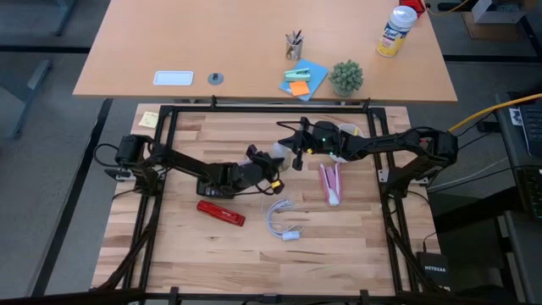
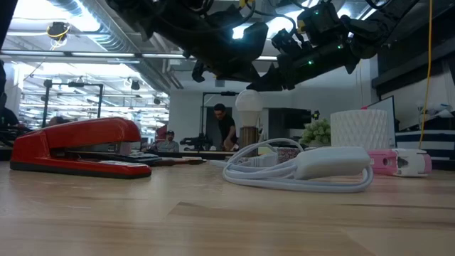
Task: Screw lightbulb
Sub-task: Insert the white lightbulb into the golden lamp
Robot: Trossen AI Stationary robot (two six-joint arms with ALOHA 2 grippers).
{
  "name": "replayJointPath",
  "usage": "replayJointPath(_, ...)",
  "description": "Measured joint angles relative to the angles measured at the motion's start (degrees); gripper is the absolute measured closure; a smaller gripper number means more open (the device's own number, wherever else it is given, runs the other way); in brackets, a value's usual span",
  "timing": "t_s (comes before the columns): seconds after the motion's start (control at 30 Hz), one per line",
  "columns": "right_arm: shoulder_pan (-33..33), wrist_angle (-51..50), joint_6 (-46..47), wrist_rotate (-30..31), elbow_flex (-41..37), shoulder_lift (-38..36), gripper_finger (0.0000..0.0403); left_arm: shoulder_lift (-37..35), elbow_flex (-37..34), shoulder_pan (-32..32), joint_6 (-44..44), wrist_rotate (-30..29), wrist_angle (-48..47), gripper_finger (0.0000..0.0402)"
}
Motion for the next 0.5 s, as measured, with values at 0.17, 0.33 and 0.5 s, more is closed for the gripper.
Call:
replayJointPath(0.17, 0.00, -0.02, 0.00, 0.00, -0.04, 0.00, 0.0395, -0.01, 0.00, -1.17, -4.05, -0.04, -6.48, 0.0400)
replayJointPath(0.33, 0.00, 0.00, 0.65, 0.02, -0.04, 0.02, 0.0395, -0.02, -0.04, -0.68, -7.52, -3.95, -11.37, 0.0400)
replayJointPath(0.5, 0.00, 0.00, 0.66, 0.01, -0.07, 0.04, 0.0395, -0.02, -0.04, 0.44, -7.10, -4.33, -10.78, 0.0400)
